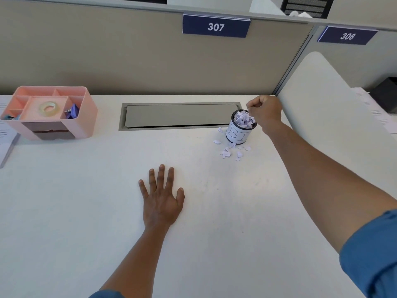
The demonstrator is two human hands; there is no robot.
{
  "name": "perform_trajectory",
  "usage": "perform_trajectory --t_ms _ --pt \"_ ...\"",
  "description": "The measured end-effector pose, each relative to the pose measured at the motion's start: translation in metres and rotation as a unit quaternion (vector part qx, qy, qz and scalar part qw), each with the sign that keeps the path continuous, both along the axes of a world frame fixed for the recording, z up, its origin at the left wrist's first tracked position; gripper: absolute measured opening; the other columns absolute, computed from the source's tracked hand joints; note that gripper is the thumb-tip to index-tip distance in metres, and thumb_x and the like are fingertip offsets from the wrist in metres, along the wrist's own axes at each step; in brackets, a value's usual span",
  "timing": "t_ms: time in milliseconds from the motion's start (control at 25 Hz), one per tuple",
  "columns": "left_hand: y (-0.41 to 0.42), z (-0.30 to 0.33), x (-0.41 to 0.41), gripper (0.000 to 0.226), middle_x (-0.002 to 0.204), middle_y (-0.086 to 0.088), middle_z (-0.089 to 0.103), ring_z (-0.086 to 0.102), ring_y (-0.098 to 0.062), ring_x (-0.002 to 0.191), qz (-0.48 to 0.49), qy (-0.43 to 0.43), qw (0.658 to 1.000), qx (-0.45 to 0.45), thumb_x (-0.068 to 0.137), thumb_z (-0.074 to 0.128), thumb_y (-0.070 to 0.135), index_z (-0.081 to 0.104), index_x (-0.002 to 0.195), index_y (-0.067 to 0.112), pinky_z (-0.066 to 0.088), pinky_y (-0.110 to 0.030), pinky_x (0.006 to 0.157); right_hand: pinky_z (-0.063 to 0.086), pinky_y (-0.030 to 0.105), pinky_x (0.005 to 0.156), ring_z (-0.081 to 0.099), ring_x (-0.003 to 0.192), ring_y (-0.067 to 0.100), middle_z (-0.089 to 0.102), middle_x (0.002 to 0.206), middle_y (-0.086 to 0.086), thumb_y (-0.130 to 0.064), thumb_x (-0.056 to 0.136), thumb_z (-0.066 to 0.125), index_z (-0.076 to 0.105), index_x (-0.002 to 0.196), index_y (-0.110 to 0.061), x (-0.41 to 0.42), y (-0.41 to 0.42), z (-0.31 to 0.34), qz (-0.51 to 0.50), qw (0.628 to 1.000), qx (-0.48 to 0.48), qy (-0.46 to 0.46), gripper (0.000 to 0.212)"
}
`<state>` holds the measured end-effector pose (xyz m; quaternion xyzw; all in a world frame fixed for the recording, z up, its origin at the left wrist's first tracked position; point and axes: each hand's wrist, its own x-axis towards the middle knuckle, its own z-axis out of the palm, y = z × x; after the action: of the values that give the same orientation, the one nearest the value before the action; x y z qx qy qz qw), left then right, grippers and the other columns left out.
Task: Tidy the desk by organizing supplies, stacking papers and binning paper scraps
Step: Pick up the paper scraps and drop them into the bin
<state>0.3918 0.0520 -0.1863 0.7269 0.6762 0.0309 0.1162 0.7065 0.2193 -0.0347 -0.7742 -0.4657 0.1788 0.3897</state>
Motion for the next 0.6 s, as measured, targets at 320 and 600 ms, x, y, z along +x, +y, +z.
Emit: perform_trajectory --t_ms 320,600 --pt "0.007 0.001 0.002 0.074 0.169 0.002 -0.004 -0.009 -0.029 0.156 -0.004 -0.018 1.0 0.007 0.093 0.012 0.057 0.002 0.161 0.029 -0.004 -0.059 0.123 0.046 0.008 0.075 0.063 0.076 -0.001 0.07 0.082 -0.007 0.008 0.076 0.047 0.073 0.086 -0.011 0.006 -0.002 -0.003 -0.037 0.995 0.089 -0.009 0.033" --pt "0.007 0.001 0.002 0.074 0.169 0.003 -0.008 -0.012 -0.028 0.155 -0.003 0.001 1.0 0.0 0.093 0.008 0.058 -0.004 0.161 0.031 -0.005 -0.059 0.123 0.05 0.019 0.078 0.062 0.077 0.013 0.074 0.089 0.005 0.006 0.082 0.051 0.073 0.089 -0.012 0.006 -0.078 -0.101 -0.197 0.976 -0.002 0.094 0.029"
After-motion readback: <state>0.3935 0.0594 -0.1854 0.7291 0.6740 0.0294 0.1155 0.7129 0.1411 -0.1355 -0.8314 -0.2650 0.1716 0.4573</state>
